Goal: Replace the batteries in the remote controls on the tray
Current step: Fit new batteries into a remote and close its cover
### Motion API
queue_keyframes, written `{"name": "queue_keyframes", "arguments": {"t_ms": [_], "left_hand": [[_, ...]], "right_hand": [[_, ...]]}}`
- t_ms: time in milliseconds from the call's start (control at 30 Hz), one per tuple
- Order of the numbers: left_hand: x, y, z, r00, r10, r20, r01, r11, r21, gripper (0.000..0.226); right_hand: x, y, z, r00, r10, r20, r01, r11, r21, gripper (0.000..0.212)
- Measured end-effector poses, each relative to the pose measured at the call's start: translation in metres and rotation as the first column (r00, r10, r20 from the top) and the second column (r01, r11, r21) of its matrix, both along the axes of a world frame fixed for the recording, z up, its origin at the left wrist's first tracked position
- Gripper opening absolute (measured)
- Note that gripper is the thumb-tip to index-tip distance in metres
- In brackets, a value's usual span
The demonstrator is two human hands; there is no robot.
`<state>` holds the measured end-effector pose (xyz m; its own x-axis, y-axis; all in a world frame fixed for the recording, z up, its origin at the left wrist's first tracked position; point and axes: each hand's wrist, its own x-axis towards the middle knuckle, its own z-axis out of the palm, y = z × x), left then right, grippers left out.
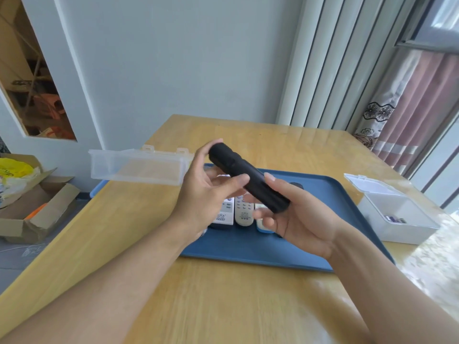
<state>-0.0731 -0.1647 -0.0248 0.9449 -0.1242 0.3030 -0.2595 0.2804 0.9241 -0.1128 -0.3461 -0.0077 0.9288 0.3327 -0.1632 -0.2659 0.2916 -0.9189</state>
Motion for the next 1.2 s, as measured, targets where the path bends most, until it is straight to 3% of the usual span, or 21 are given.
{"name": "queue_keyframes", "arguments": {"t_ms": [67,133,200,233,267,300,367,433,533,633,733,900,1100,1200], "left_hand": [[-0.005,-0.003,0.0,0.994,-0.099,0.055,0.092,0.989,0.114,0.072],[-0.006,-0.002,-0.001,0.991,-0.094,0.096,0.072,0.974,0.215,0.074],[-0.003,-0.002,-0.003,0.99,0.009,0.144,-0.056,0.943,0.329,0.077],[-0.001,0.0,-0.005,0.984,0.061,0.165,-0.12,0.92,0.374,0.076],[0.001,0.0,-0.006,0.979,0.093,0.182,-0.161,0.9,0.404,0.073],[0.003,0.001,-0.008,0.977,0.106,0.186,-0.178,0.888,0.425,0.069],[0.005,0.003,-0.011,0.978,0.098,0.182,-0.176,0.86,0.48,0.064],[0.004,0.004,-0.012,0.979,0.055,0.195,-0.161,0.793,0.587,0.06],[-0.003,0.0,-0.014,0.966,0.021,0.257,-0.205,0.668,0.715,0.048],[-0.005,-0.002,-0.019,0.953,0.013,0.301,-0.252,0.585,0.771,0.045],[-0.004,-0.001,-0.022,0.962,0.001,0.272,-0.23,0.534,0.813,0.045],[-0.005,-0.003,-0.023,0.956,0.01,0.293,-0.247,0.567,0.786,0.038],[-0.005,-0.004,-0.023,0.946,-0.007,0.325,-0.257,0.594,0.762,0.032],[-0.004,-0.004,-0.021,0.927,0.029,0.375,-0.305,0.639,0.706,0.031]], "right_hand": [[-0.002,-0.004,0.003,0.992,0.12,-0.025,-0.119,0.993,0.018,0.036],[-0.003,-0.009,0.007,0.988,0.154,-0.023,-0.153,0.987,0.039,0.029],[-0.002,-0.017,0.013,1.0,0.002,0.021,0.0,0.997,-0.076,0.019],[-0.001,-0.021,0.014,0.986,-0.143,0.09,0.16,0.962,-0.221,0.015],[0.001,-0.025,0.016,0.935,-0.288,0.206,0.35,0.839,-0.417,0.014],[0.004,-0.031,0.014,0.86,-0.365,0.356,0.51,0.616,-0.6,0.018],[0.009,-0.045,0.007,0.78,-0.29,0.555,0.612,0.166,-0.773,0.035],[0.011,-0.06,0.001,0.81,-0.251,0.53,0.545,-0.011,-0.838,0.042],[0.014,-0.076,-0.008,0.891,-0.246,0.381,0.349,-0.163,-0.923,0.042],[0.014,-0.078,-0.011,0.934,-0.236,0.269,0.226,-0.194,-0.955,0.034],[0.016,-0.079,-0.015,0.941,-0.235,0.242,0.203,-0.18,-0.963,0.034],[0.017,-0.082,-0.018,0.96,-0.215,0.178,0.146,-0.154,-0.977,0.046],[0.017,-0.082,-0.017,0.974,-0.156,0.164,0.127,-0.221,-0.967,0.024],[0.012,-0.078,-0.01,0.943,-0.201,0.266,0.216,-0.238,-0.947,0.04]]}}
